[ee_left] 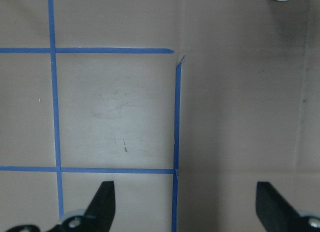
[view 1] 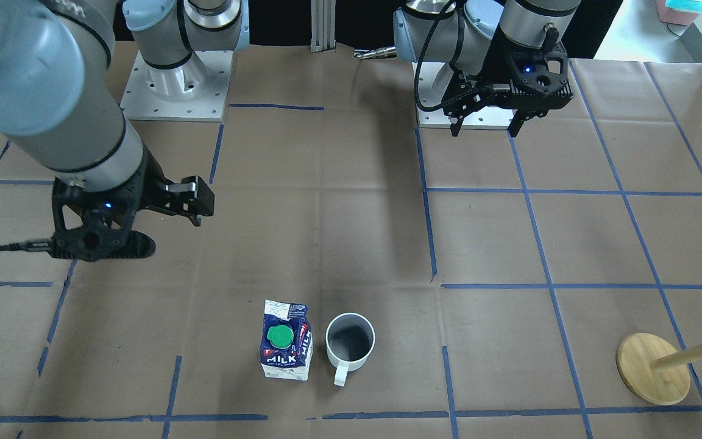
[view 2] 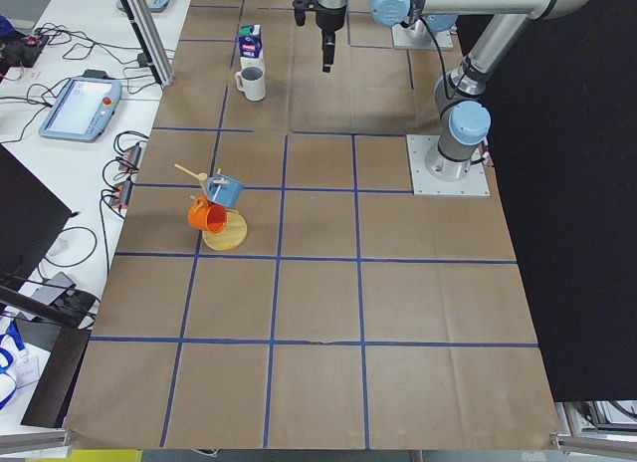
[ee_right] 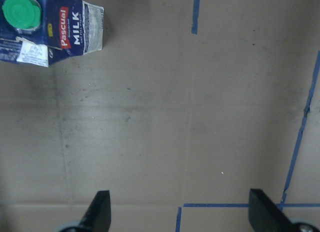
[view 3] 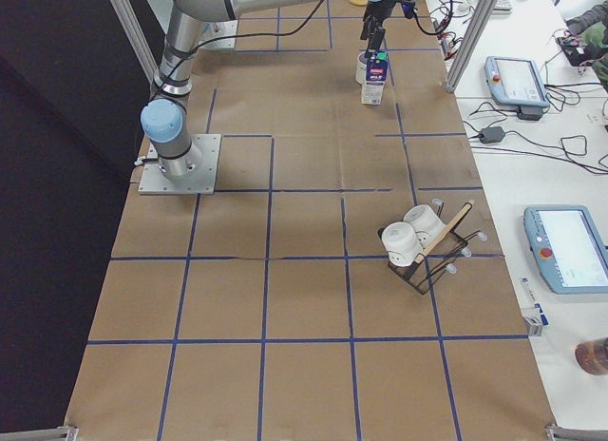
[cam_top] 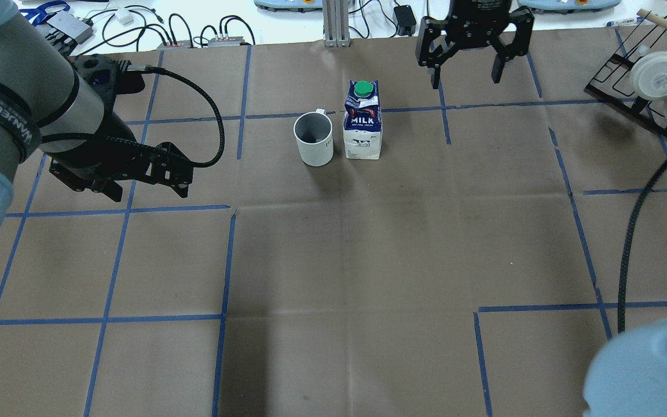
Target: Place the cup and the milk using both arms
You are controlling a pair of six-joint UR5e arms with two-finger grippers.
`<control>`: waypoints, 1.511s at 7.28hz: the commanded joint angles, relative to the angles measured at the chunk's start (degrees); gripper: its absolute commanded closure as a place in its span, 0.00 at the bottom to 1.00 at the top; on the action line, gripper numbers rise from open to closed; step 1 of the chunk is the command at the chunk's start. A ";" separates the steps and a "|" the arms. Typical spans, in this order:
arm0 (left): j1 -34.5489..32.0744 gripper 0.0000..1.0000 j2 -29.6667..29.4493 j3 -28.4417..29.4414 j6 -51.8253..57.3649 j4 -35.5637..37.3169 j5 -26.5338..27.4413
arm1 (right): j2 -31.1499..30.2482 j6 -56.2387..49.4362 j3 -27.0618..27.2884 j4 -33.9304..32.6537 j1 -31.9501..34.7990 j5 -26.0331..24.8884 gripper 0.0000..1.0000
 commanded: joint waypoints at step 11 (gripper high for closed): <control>1.50 0.00 1.95 -2.99 0.00 0.70 -0.07 | -21.79 0.17 28.49 -16.98 -4.42 0.45 0.00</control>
